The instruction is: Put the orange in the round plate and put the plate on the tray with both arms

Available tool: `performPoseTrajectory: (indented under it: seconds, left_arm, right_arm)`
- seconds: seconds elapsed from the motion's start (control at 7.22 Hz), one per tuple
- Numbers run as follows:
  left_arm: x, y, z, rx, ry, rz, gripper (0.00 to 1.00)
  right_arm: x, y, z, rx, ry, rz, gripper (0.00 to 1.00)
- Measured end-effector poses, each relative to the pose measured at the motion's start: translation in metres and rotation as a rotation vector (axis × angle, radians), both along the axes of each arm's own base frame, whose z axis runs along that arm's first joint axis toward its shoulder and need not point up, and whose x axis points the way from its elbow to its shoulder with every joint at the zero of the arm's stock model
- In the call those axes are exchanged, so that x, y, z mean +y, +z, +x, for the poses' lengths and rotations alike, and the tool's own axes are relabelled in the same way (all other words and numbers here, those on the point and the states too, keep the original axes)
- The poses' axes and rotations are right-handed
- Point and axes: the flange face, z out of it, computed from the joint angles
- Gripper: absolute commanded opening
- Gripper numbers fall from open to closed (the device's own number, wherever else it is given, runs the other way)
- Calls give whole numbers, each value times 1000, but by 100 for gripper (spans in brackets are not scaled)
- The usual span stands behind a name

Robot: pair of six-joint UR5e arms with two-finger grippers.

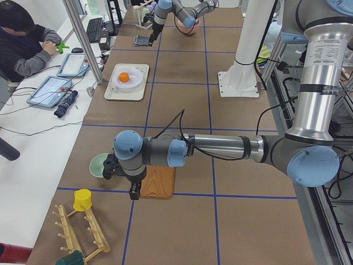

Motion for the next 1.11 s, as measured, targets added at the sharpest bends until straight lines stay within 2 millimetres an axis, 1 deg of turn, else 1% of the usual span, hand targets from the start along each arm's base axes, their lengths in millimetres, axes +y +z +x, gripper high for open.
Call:
performPoseTrajectory:
  seconds: [0.14,0.28,0.42,0.55,0.69,0.83,0.97,1.11]
  left_arm:
    - [16,-2,1,-1,1,6,98]
    - [34,-3,2,-2,1,10,98]
    - [50,-5,2,-4,1,11,98]
    - [61,-10,3,-5,1,3,98]
    - [66,-13,4,-5,2,-13,98]
    - [70,-17,3,-5,2,-17,98]
    - [73,-23,3,-6,3,-9,98]
    - [75,-26,3,-7,3,-4,98]
  right_arm:
    - [-17,27,64,57,-107,18,100]
    - [-30,63,132,114,-213,38,100]
    - [-34,103,197,151,-313,59,100]
    - [-27,145,253,156,-390,71,100]
    - [-12,185,296,149,-438,68,100]
    - [11,226,332,145,-461,45,100]
    - [41,266,361,141,-466,13,100]
    - [73,299,383,139,-464,-9,100]
